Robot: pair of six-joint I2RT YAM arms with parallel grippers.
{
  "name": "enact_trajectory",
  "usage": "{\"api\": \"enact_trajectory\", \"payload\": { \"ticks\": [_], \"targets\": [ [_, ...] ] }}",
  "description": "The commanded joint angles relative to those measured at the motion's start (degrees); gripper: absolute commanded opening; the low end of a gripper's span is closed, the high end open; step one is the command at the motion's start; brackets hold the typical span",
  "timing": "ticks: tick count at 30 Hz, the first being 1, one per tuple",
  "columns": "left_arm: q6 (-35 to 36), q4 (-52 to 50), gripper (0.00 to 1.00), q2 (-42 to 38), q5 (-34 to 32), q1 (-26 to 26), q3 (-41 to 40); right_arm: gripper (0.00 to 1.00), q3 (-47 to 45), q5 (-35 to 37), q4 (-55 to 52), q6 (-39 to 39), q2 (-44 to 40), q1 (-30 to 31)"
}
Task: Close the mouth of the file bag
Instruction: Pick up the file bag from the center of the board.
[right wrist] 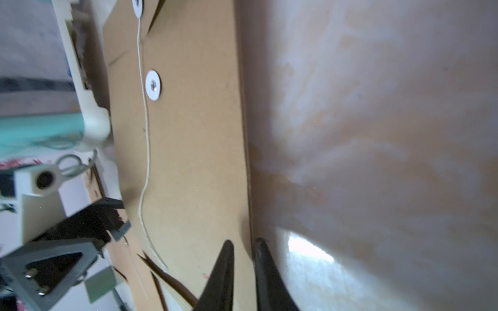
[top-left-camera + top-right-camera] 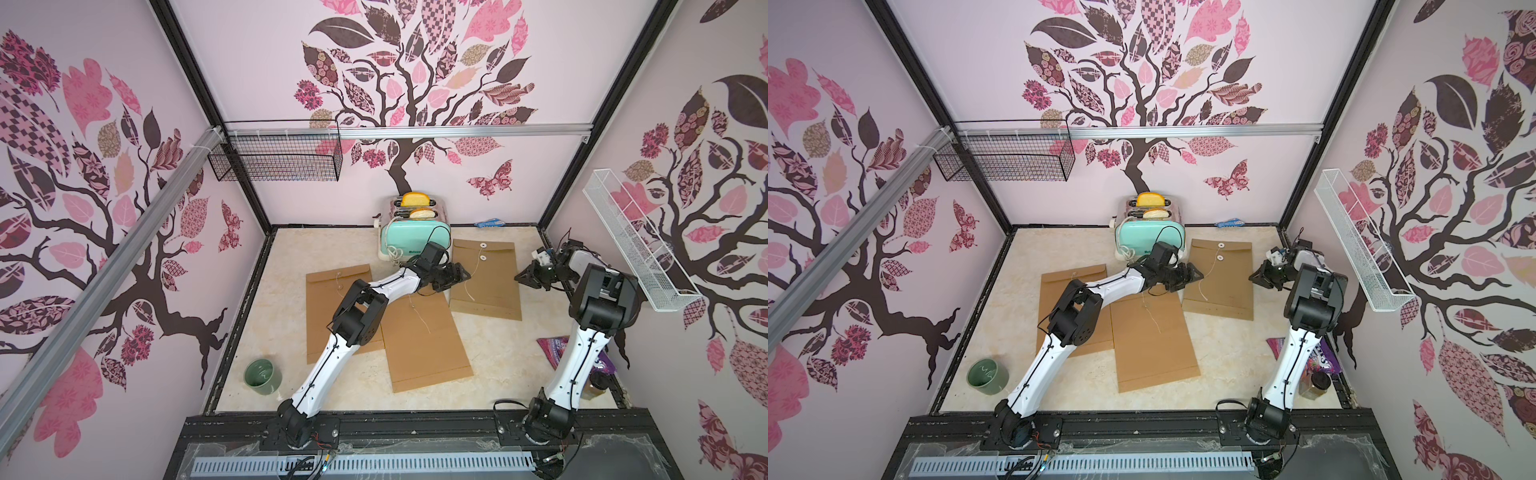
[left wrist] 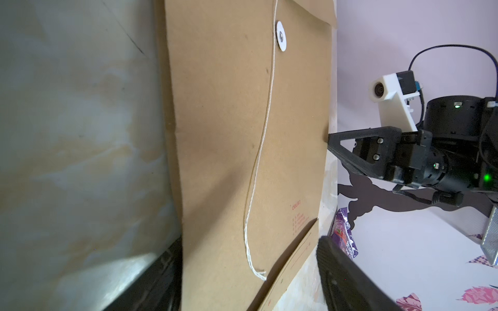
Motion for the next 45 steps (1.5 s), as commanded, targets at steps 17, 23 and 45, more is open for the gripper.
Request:
{"api": "enact_trajectory", "payload": {
  "ticks": [17, 23, 45],
  "targets": [
    [-5.1, 10.9, 0.00, 1.1, 5.2, -0.3, -2.1, 0.07, -0.9, -1.5, 0.0, 1.9, -2.0, -0.2],
    [-4.0, 14.3, 0.00, -0.1, 7.6, -0.3, -2.3, 0.14, -6.2, -1.0, 7.1, 4.9, -8.1, -1.6],
    [11.9, 20.0, 0.00, -22.4, 19.9, -0.7, -14.9, 0.76, -33.6, -10.0, 48.3, 24.8, -31.9, -8.0]
  ]
}}
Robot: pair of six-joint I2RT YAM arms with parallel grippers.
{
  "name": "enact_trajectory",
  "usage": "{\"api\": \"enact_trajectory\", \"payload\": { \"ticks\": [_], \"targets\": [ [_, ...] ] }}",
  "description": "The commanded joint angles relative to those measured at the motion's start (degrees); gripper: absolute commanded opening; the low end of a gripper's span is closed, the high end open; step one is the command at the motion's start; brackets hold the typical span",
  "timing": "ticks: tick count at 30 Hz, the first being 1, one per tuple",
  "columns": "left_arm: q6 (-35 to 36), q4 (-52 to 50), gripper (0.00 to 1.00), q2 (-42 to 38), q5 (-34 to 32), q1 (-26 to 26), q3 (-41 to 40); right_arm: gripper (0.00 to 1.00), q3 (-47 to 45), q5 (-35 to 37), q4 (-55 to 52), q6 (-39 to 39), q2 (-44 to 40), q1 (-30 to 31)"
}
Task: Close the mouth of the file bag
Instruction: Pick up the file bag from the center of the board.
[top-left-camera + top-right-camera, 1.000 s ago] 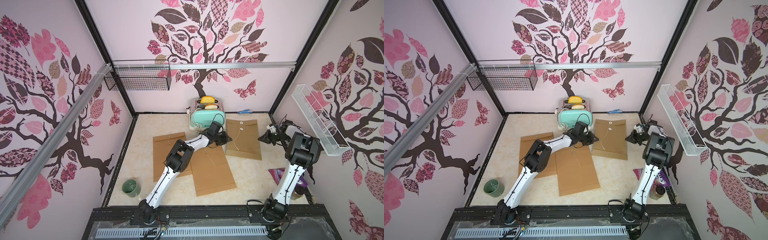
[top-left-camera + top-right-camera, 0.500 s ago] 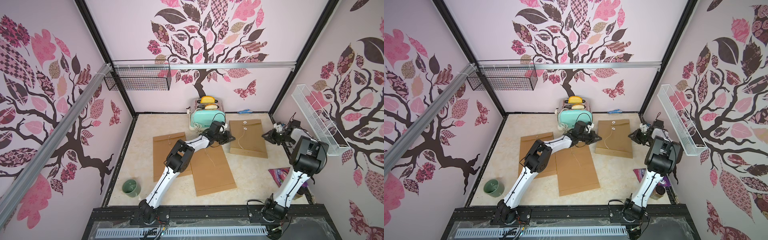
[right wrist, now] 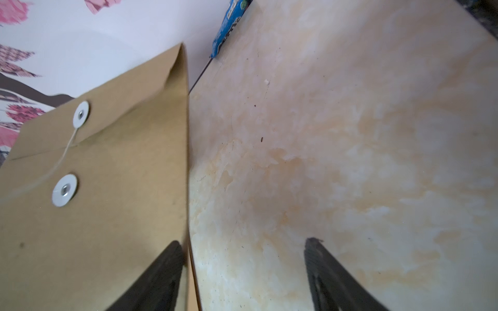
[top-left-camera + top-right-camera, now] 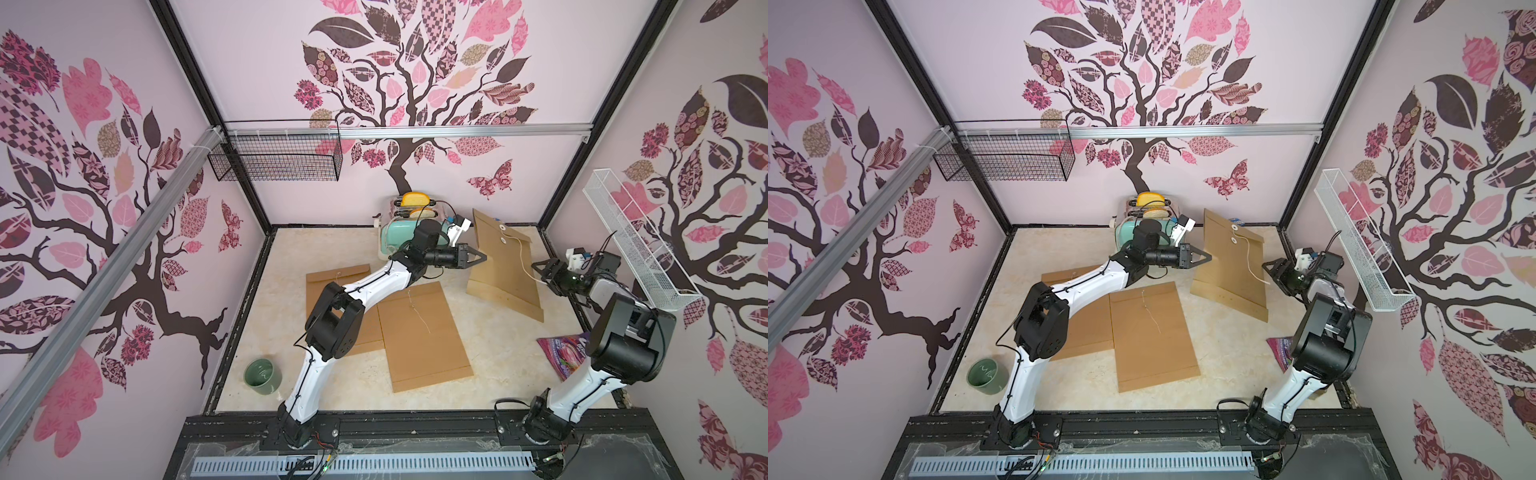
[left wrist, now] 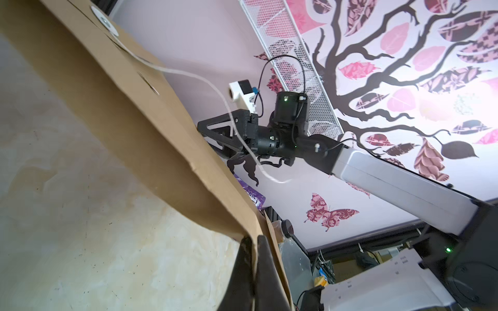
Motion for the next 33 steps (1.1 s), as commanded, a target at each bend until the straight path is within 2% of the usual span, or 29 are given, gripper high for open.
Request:
{"api": "enact_trajectory", "payload": {
  "ticks": [1, 5, 8, 10, 13, 17, 20, 22, 24, 27, 29, 33],
  "targets": [
    [3.1, 0.3, 0.00, -0.4, 2.7, 0.6, -1.8, 0.76, 0.8, -6.5, 12.6, 4.5, -2.5, -0.1],
    [3.8, 3.0, 0.00, -1.6, 5.3, 0.7, -4.0, 0.78, 0.1, -14.0, 23.6, 13.1, -1.5, -0.2],
    [8.2, 3.6, 0.00, -4.1, 6.6, 0.8, -7.3, 0.78, -1.6, -18.6, 36.1, 22.3, -0.1, -0.2],
    [10.1, 4.0, 0.00, -5.7, 7.5, 1.4, -9.5, 0.78, -1.5, -18.9, 40.7, 26.5, 0.6, -0.4],
    [11.4, 6.6, 0.00, -8.9, 8.7, 2.8, -14.1, 0.78, -0.8, -17.7, 40.9, 26.5, -0.8, -0.8],
    [14.6, 8.9, 0.00, -13.0, 11.3, 3.0, -18.1, 0.78, 0.0, -20.0, 47.3, 30.1, -1.1, 0.1],
    [14.9, 9.6, 0.00, -14.0, 11.1, 3.0, -19.5, 0.78, -1.2, -18.7, 51.4, 34.1, -0.5, 0.2],
    [13.3, 13.1, 0.00, -14.9, 11.8, 3.1, -21.6, 0.78, -2.8, -17.5, 57.8, 38.6, -0.2, -0.5],
    [11.2, 17.6, 0.00, -16.1, 12.4, 3.0, -23.8, 0.79, -2.5, -17.0, 65.8, 46.5, 1.6, -0.8],
    [11.6, 18.5, 0.00, -18.2, 11.7, 2.9, -26.0, 0.80, 0.5, -16.8, 71.7, 55.1, 4.4, -0.9],
    [12.0, 17.6, 0.00, -19.6, 10.9, 3.5, -27.2, 0.81, 1.2, -15.5, 73.5, 56.4, 4.1, -1.0],
    [12.1, 16.2, 0.00, -20.0, 10.1, 5.0, -27.8, 0.85, 1.5, -15.7, 67.9, 51.9, 0.6, -0.6]
  ]
}}
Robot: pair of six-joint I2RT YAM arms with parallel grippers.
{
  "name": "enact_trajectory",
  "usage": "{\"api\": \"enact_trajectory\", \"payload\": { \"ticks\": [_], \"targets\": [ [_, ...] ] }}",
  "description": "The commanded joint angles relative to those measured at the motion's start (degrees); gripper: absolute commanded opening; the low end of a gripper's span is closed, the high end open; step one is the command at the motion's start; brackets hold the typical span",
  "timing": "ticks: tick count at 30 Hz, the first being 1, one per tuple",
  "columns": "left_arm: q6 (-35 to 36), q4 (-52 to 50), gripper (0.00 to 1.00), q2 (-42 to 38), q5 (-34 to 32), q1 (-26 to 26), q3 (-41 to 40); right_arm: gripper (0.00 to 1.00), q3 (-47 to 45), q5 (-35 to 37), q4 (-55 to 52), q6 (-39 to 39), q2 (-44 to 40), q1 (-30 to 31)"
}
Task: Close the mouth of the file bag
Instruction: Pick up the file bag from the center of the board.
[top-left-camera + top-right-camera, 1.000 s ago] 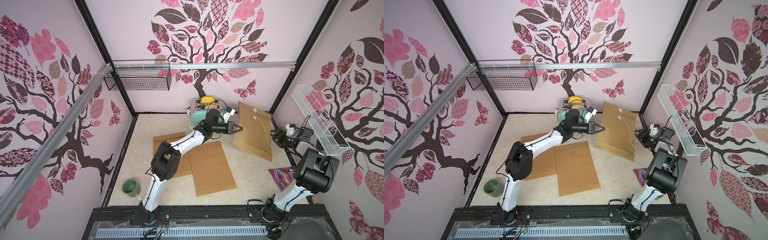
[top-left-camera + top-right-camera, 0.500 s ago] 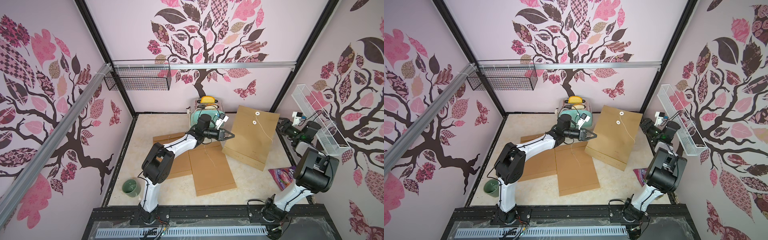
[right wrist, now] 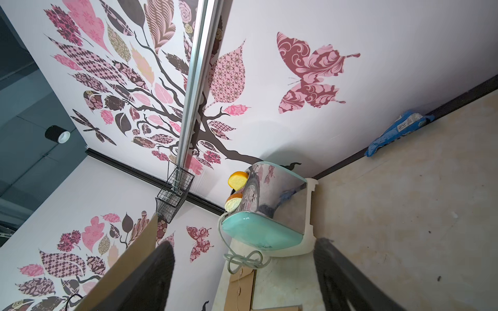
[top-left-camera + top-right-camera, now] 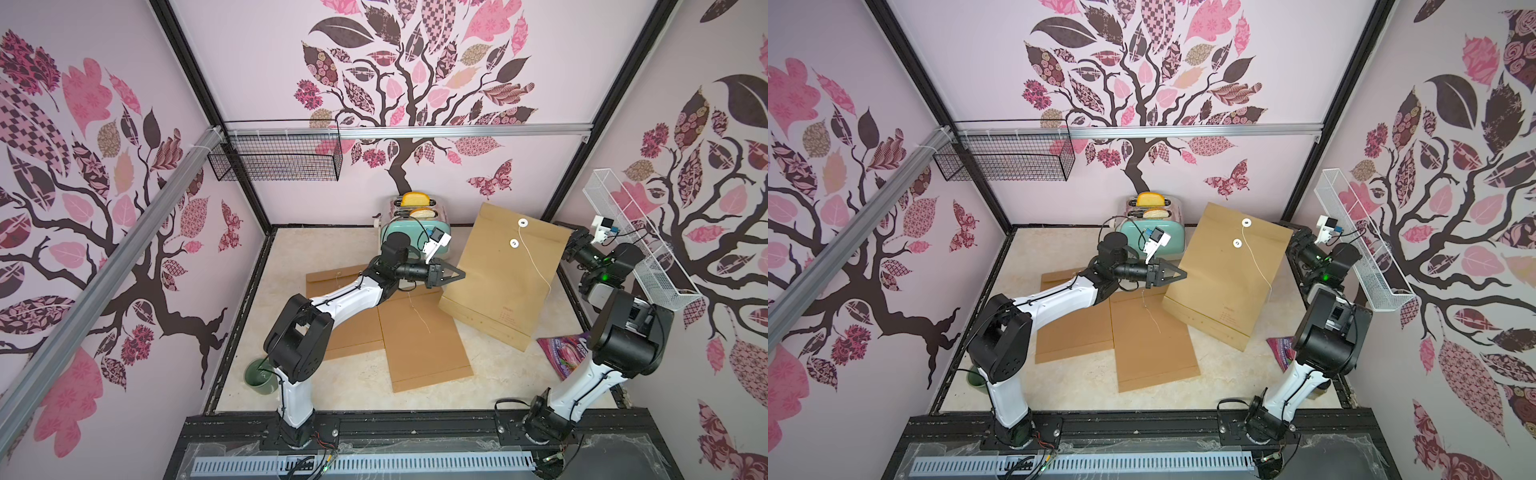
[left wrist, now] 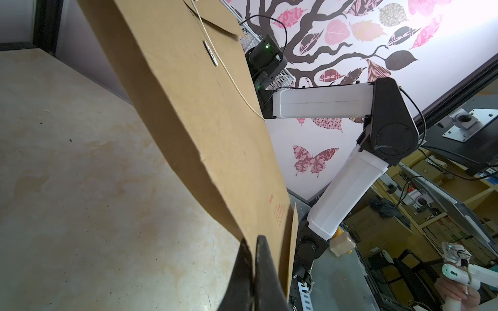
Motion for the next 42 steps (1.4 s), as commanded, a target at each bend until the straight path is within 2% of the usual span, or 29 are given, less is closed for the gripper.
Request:
{"api": "enact_trajectory", "payload": {
  "ticks": [1, 4, 9, 13, 15, 17, 20, 22, 25, 28, 30, 36, 42],
  "targets": [
    [0.1, 2.3, 0.00, -2.1, -0.7, 1.4, -0.3, 0.86, 1.8, 0.2, 1.7, 0.3, -3.9, 0.4],
    [-0.6, 2.8, 0.00, -1.6, -0.4, 1.4, 0.7, 0.86, 0.2, -0.1, 1.9, -0.2, -5.4, 1.1],
    [-2.2, 5.1, 0.00, -1.6, 0.4, 1.3, 0.5, 0.88, -0.3, -0.3, 9.4, 4.7, -5.2, 1.9],
    [-2.0, 4.4, 0.00, -1.6, -0.3, 1.0, 0.8, 0.88, 0.4, -0.9, 0.6, -3.3, -7.5, 4.8],
    [-1.3, 3.5, 0.00, -2.0, -0.4, 1.2, 0.5, 0.87, 1.1, 0.1, -3.8, -3.5, -8.1, 4.1],
    [-2.3, 5.6, 0.00, -2.9, -0.4, 1.8, -1.6, 0.86, 2.1, 1.5, -2.7, 1.5, -7.2, 1.7],
    [-3.2, 7.7, 0.00, -3.8, -0.4, 2.6, -3.7, 0.87, 3.0, 3.2, 9.0, 12.1, -4.8, -0.4],
    [-3.3, 7.9, 0.00, -3.7, 0.0, 2.6, -3.3, 0.88, 3.7, 2.4, 13.1, 14.7, -4.4, 0.0],
    [-5.0, 10.5, 0.00, -3.7, 0.1, 2.6, -3.3, 0.88, 2.6, 0.5, 9.1, 8.6, -7.3, 1.5],
    [-5.0, 10.4, 0.00, -3.9, -0.2, 2.6, -2.9, 0.88, 2.4, -1.6, -9.0, -6.9, -11.5, 4.1],
    [-5.0, 9.5, 0.00, -3.6, -0.1, 2.5, -2.1, 0.88, 1.1, -1.3, -11.1, -10.6, -13.9, 5.8],
    [-4.7, 9.2, 0.00, -4.3, -0.5, 2.6, -3.2, 0.87, 0.8, 0.0, -5.0, -2.8, -15.1, 5.5],
    [-4.5, 8.9, 0.00, -5.7, -0.5, 3.2, -4.8, 0.88, 4.2, 1.1, -4.4, 2.1, -14.3, 3.8]
  ]
}}
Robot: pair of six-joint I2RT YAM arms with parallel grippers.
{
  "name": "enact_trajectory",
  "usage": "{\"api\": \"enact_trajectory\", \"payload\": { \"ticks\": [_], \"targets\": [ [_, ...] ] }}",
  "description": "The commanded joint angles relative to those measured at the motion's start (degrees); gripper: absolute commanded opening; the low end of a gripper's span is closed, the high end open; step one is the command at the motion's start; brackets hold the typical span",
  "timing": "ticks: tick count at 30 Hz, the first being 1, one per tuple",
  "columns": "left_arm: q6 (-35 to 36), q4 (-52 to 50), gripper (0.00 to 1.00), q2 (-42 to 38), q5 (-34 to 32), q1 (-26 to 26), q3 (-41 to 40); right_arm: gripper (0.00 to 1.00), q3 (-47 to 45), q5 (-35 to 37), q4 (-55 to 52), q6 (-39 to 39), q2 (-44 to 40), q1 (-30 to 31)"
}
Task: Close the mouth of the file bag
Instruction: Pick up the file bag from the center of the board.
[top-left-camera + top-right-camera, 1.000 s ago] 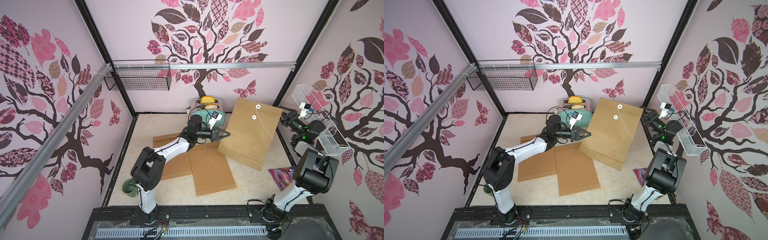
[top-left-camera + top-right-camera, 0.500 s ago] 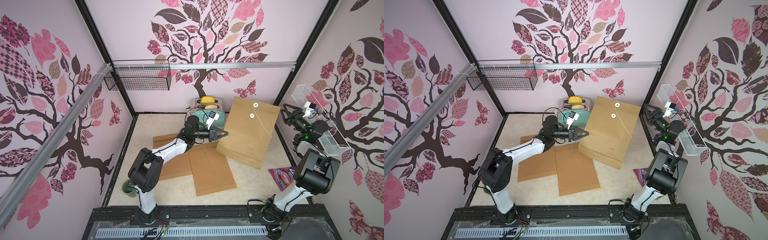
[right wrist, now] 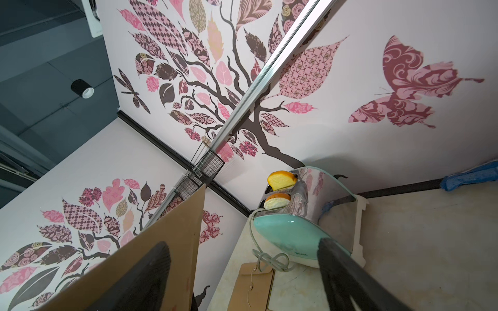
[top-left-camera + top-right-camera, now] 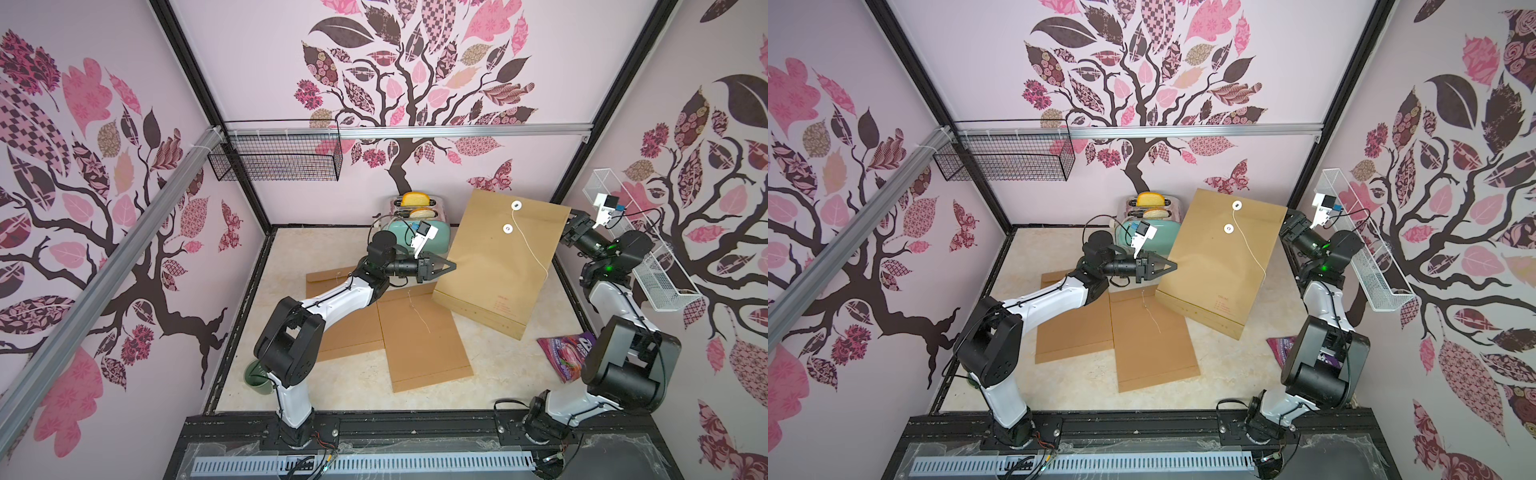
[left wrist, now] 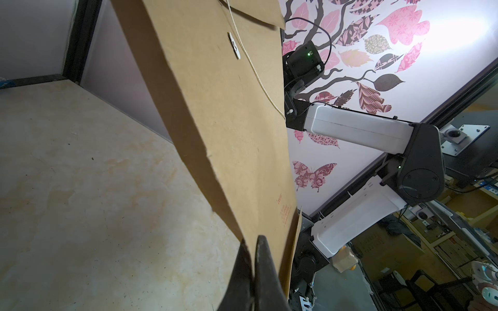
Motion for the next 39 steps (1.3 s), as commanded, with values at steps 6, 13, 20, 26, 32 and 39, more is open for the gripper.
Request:
{"api": "enact_trajectory", "payload": {
  "ticks": [6, 13, 20, 26, 32, 39],
  "targets": [
    [-0.9, 2.6, 0.00, -1.9, 0.0, 0.7, -0.7, 0.90, 5.1, 1.3, 6.5, 9.4, 0.8, -1.7],
    [-2.5, 4.1, 0.00, -1.5, 0.4, 0.7, -0.6, 0.91, 4.0, 1.5, 12.5, 14.7, 0.8, -1.6],
    [-2.7, 5.3, 0.00, -2.0, 0.2, 0.8, -1.7, 0.92, 7.0, 1.1, 11.8, 15.8, 0.4, -1.4],
    [-5.6, 9.6, 0.00, -2.3, 0.3, 0.8, -1.9, 0.92, 5.1, -0.3, -14.7, -8.6, -5.8, 1.9],
    [-5.5, 9.1, 0.00, -2.2, 0.6, 0.8, -1.6, 0.88, 5.1, -1.2, -11.1, -5.1, -4.9, 2.6],
    [-5.3, 8.8, 0.00, -2.1, 0.1, 0.8, -1.3, 0.62, 5.9, -3.3, -10.3, -3.4, -4.2, 4.6]
  ]
}}
